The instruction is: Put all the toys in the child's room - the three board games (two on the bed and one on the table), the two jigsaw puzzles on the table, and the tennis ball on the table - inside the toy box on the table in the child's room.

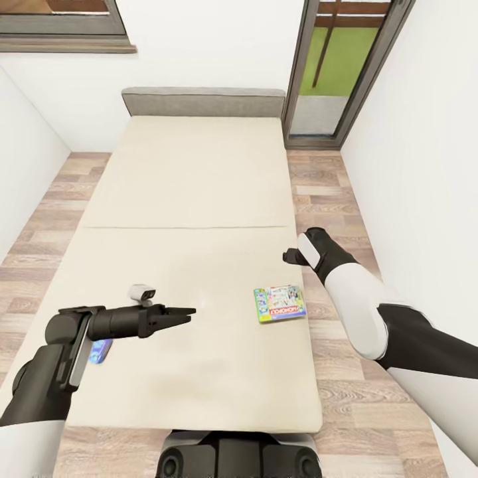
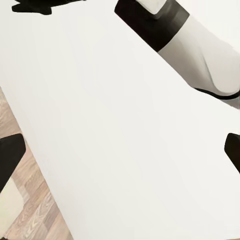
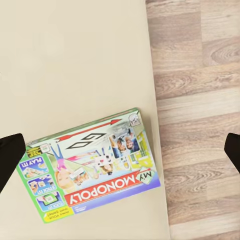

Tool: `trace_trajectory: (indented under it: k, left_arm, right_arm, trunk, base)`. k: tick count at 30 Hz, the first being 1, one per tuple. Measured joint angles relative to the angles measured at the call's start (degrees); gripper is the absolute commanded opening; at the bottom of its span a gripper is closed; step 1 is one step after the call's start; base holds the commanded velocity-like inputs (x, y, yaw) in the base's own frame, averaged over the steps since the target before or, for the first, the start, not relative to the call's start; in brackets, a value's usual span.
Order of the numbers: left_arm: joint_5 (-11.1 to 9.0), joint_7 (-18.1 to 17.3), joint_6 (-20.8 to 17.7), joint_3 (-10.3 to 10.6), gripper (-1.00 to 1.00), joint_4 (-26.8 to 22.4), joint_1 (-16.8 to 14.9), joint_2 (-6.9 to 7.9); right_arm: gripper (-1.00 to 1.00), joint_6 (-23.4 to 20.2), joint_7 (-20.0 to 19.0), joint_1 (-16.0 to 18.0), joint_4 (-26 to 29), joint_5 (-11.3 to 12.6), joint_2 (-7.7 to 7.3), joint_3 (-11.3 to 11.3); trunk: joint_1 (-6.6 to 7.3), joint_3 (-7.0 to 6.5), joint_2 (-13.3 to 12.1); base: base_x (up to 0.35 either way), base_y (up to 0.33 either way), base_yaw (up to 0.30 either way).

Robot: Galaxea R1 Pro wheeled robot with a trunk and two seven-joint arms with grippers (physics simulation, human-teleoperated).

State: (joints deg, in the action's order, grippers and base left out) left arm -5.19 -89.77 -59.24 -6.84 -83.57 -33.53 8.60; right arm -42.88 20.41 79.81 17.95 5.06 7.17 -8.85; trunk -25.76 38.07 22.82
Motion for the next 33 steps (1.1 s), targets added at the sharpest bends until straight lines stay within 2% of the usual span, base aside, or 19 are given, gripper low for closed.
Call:
trace_trajectory:
  k: [33]
  left_arm:
    - [0.13,0.0,0.04,0.12,1.0,0.24,-0.65,0.42]
  right_arm:
    - [1.0,0.09,0.01,0.05,0.0,0.27,-0.59,-0.07]
  trunk:
    - [0.0,3.12,0.0]
  base:
    - [0.0,0.0,0.0]
